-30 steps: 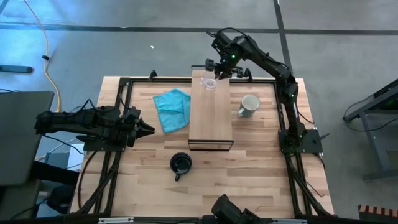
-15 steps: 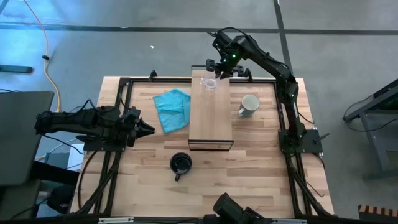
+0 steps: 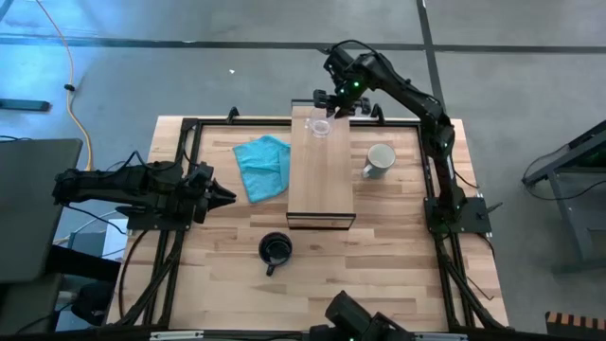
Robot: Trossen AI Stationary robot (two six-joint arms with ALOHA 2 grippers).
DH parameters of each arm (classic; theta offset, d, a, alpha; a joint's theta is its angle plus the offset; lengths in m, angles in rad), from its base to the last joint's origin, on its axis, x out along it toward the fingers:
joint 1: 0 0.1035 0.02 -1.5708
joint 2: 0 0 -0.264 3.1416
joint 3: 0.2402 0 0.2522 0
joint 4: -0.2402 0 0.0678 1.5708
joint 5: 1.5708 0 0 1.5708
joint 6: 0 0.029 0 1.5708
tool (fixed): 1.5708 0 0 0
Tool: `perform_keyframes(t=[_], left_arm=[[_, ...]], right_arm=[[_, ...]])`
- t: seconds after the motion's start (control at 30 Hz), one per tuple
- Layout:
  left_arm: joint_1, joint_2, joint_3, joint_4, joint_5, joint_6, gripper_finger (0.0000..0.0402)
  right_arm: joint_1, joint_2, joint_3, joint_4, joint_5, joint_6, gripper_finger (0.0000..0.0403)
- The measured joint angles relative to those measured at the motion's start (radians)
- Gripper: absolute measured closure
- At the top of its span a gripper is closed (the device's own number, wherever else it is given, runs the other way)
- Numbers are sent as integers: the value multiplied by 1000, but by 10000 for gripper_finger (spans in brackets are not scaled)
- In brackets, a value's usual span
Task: Stack small to large cups/mugs on shelf
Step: Put the transparent mug on the shelf
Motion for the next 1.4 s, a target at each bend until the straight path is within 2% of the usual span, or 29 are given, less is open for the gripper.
perform_keyframes(t=[0.53, 0.9, 1.4], left_arm=[[0, 0, 0, 0, -20, 2, 318], [0, 0, 0, 0, -34, 2, 318], [0, 0, 0, 0, -33, 2, 318]], right_arm=[[-3, 0, 0, 36, 23, -208, 279], [0, 0, 0, 19, 30, -210, 281], [3, 0, 0, 15, 47, -182, 365]])
